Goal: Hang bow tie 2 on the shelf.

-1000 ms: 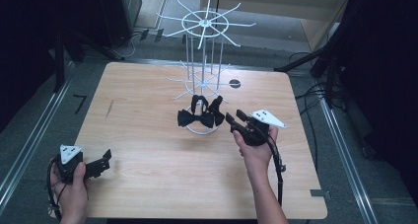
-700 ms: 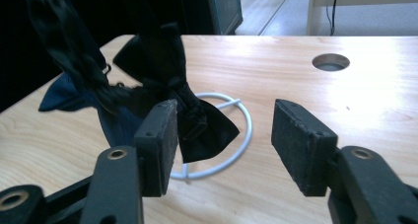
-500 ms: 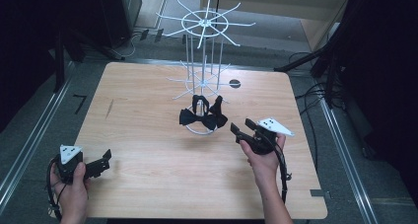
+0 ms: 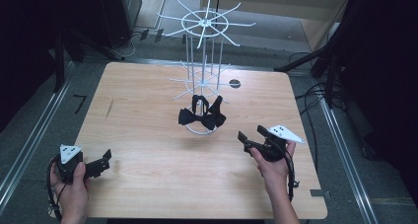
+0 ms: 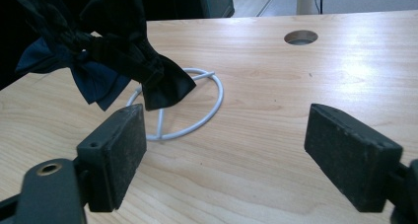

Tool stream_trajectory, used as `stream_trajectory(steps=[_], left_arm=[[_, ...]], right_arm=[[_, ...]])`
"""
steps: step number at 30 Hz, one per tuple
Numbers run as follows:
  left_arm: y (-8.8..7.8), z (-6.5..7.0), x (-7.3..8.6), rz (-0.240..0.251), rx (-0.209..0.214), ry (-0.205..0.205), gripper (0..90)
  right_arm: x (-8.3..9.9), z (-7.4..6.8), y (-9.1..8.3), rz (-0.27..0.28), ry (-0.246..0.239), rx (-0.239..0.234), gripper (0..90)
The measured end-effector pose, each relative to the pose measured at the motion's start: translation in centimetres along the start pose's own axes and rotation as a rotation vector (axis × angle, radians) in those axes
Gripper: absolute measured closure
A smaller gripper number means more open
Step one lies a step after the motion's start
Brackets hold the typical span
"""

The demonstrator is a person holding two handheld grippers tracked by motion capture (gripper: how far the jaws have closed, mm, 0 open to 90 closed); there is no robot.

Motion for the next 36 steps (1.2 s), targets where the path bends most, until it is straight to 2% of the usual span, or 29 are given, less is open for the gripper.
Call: stream_trajectory(steps=[10,23,32,36], left_arm=[[0.0,0.0,0.0,0.003,-0.003,0.0,0.0],[0.0,0.0,0.0,-0.001,0.001,0.001,0.0],[0.0,0.0,0.0,0.002,-0.001,0.0,0.0],[0.0,0.0,0.0,0.001,0.0,0.0,0.0]], right_arm=[[0.7,0.8,-1.2,-0.001,0.005,0.009,13.7],[1.5,3.2,-3.8,0.026,0.04,0.028,11.5],[2.1,4.1,-5.0,0.023,0.026,0.049,8.7],[2.7,4.6,-5.3,0.001,0.012,0.055,7.1]])
Point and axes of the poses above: each handheld gripper's, and its own axes: y roughly forward along the jaws, x roughly out of its underside, z roughly to its right, the point moved 1 cm from there along y, roughly forward along the jaws
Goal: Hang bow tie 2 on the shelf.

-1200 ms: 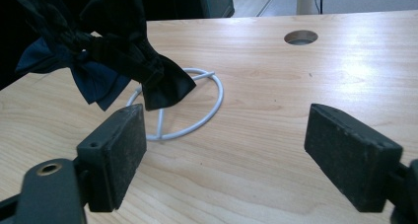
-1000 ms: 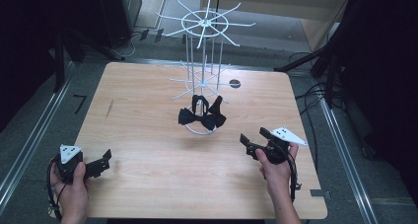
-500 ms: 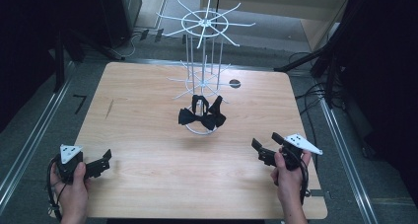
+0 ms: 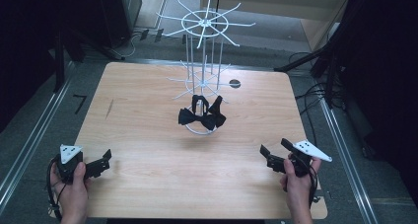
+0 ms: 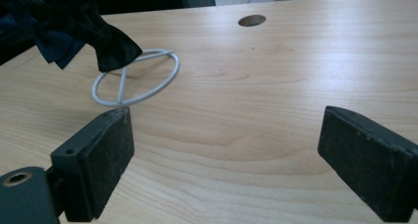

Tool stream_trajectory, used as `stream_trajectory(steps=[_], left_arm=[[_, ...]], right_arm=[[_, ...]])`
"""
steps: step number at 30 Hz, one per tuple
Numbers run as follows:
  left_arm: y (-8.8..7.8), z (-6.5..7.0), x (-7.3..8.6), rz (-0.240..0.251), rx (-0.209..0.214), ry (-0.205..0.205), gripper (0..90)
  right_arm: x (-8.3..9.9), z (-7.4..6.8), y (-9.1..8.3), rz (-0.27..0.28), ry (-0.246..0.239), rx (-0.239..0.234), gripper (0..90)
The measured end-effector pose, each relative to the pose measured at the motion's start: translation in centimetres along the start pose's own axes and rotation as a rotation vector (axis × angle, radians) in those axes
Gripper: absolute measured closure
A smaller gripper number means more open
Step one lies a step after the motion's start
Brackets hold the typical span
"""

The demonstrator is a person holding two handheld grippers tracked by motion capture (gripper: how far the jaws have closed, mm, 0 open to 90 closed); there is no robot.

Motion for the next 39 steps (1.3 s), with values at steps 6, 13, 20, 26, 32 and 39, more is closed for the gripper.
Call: stream_trajectory(steps=[6,13,20,26,32,39], left_arm=[[0.0,0.0,0.0,-0.001,0.002,0.0,0.0],[0.0,0.0,0.0,0.0,0.002,-0.005,0.0],[0.0,-0.1,0.0,-0.003,0.003,-0.007,0.0],[0.0,-0.1,0.0,-0.003,0.004,-0.006,0.0],[0.0,-0.1,0.0,-0.002,0.004,-0.007,0.0],[0.0,-0.1,0.0,-0.003,0.007,-0.007,0.0]], right_arm=[[0.7,1.1,-0.5,-0.014,0.008,0.032,1.4],[1.3,1.9,-1.0,-0.031,0.014,0.064,0.0],[2.0,2.8,-1.8,-0.037,0.023,0.084,0.0],[2.8,3.7,-2.7,-0.033,0.019,0.081,0.0],[3.6,5.1,-3.7,-0.022,0.041,0.087,0.0],[4.3,6.5,-4.9,-0.017,0.068,0.117,0.0]])
Point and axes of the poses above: each handheld gripper's, and its own axes: y roughly forward along the jaws, x roughly out of its underside, z roughly to its right, the point moved 1 cm from there along y, roughly forward along the jaws
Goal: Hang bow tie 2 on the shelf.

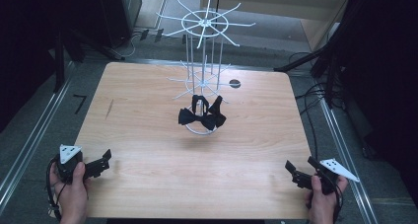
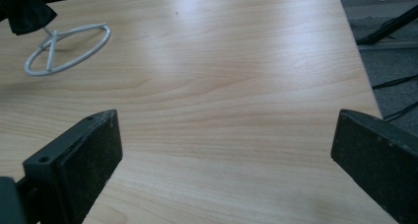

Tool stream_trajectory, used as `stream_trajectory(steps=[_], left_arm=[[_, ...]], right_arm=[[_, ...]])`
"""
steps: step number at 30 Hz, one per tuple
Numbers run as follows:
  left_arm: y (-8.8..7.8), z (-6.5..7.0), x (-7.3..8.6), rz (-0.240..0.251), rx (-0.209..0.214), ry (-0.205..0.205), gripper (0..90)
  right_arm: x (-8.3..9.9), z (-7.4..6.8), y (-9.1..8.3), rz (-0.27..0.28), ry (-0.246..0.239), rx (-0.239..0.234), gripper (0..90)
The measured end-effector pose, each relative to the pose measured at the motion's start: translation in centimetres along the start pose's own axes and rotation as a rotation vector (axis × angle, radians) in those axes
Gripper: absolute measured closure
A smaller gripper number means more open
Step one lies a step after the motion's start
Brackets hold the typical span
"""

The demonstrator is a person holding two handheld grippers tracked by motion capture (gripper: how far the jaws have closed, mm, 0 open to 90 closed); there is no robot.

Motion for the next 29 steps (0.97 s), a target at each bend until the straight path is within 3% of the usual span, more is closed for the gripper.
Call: stream_trajectory(steps=[17,22,29], left_arm=[[0.0,0.0,0.0,0.0,0.0,0.002,0.0],[0.0,0.0,0.0,-0.001,-0.001,0.002,0.0],[0.0,0.0,0.0,-0.004,0.007,0.002,0.0]], right_arm=[[1.6,2.7,-2.5,-0.01,0.038,0.043,0.0],[1.7,2.6,-2.5,-0.016,0.029,0.026,0.0],[1.7,2.2,-2.4,-0.029,-0.012,0.045,0.0]])
Point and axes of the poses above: each handheld gripper's, and its own axes: y roughly forward along the jaws, x roughly out of its underside, z roughly to its right, the point moved 1 cm from there along y, roughly forward along the jaws
